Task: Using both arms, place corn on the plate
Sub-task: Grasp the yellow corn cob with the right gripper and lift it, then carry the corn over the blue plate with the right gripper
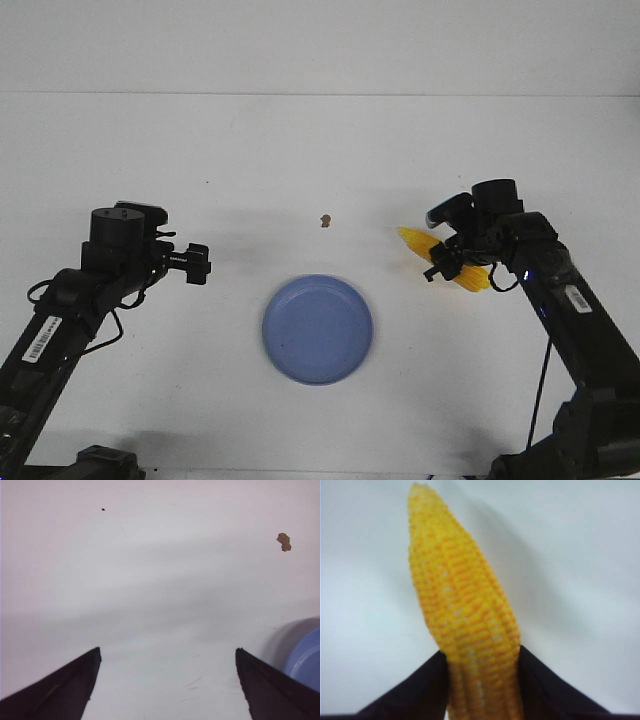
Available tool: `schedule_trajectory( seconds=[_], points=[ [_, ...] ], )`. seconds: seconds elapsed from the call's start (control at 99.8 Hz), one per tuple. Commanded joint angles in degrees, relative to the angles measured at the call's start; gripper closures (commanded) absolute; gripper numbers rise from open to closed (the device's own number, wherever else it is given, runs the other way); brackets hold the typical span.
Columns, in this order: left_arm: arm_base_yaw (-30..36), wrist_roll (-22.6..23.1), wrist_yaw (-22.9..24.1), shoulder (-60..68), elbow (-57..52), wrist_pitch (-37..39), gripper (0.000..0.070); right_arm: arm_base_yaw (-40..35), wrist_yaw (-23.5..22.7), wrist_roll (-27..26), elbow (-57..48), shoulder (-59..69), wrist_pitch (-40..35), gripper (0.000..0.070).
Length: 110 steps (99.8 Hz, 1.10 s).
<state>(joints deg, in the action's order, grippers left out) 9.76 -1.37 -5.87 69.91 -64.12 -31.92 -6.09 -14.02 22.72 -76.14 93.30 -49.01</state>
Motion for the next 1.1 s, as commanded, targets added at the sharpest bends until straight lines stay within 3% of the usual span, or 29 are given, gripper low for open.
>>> schedule_trajectory(
  seconds=[0.0, 0.16, 0.23, 0.411, 0.641, 0.891, 1.022, 1.092],
  points=[
    [0.1, 0.3, -0.1, 0.5, -1.0, 0.3, 0.0151, -3.3, -2.1, -3.7, -2.0, -1.5, -1.1, 0.0565],
    [0.1, 0.3, -0.1, 0.5, -1.0, 0.3, 0.0151, -13.1, -8.4, -7.3, -2.1, -3.8, -2.9, 0.0565],
    [0.1, 0.3, -0.1, 0.5, -1.0, 0.3, 0.0151, -17.5, -9.1, -8.2, -2.1, -3.8, -4.4, 0.0565],
    [0.1, 0.3, -0.1, 0.5, -1.0, 0.3, 0.0151, -27.7, -5.2, -11.5, -2.1, -1.9, -3.7, 0.0564],
    [0.1, 0.2, -0.1, 0.5, -1.0, 0.3, 0.0151, -32.3, -0.7, -15.5, -2.0, 1.3, -3.3, 0.0555],
    [0.1, 0.2, -0.1, 0.5, -1.0, 0.2, 0.0151, -33.0, -0.4, -16.9, -2.0, 4.3, -3.2, 0.0313],
    [0.1, 0.2, -0.1, 0.5, -1.0, 0.2, 0.0151, -33.0, 0.0, -16.9, -2.0, 4.4, -2.6, 0.0231],
    [0.1, 0.2, -0.1, 0.5, -1.0, 0.2, 0.0150, -33.0, -0.1, -17.0, -2.0, 4.4, -1.6, 0.0223]
  ],
)
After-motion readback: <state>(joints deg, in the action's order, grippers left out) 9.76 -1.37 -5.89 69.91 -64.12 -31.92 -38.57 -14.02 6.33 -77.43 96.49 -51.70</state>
